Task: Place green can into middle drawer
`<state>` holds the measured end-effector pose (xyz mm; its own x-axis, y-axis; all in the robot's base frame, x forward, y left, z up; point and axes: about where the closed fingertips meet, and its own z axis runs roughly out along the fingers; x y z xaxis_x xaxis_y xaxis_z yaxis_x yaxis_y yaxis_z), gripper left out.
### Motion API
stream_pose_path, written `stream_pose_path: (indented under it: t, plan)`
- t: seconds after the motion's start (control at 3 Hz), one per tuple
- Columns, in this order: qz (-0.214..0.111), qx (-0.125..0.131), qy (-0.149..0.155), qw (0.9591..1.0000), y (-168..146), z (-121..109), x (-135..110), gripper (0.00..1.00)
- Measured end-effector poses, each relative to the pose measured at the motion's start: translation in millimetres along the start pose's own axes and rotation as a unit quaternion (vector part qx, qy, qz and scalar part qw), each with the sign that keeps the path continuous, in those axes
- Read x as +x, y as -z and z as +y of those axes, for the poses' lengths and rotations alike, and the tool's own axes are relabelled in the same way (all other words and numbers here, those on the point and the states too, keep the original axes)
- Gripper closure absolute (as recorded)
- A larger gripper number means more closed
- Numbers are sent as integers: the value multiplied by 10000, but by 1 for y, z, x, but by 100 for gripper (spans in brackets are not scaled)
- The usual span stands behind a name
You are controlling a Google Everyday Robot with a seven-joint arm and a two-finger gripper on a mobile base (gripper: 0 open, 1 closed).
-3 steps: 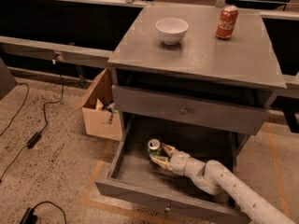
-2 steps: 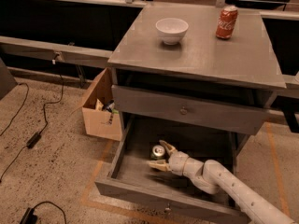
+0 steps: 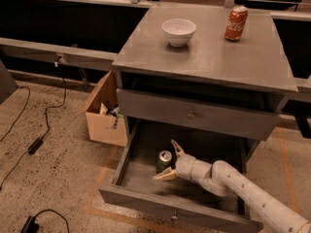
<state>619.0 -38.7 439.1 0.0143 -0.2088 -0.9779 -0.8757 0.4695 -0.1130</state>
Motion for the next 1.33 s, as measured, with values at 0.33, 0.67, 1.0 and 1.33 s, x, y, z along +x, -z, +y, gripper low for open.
stream_pose_path:
  t: [0.33,0.67,1.0,1.33]
  plan:
    - [150,-183,142,9996,14,-3,-16,10]
    - [442,-93,47,9990,52,0,-24,4]
    - [862,254,-82,9959,120,16,-47,13]
    - [936,675,-84,9933,172,29,-86,36]
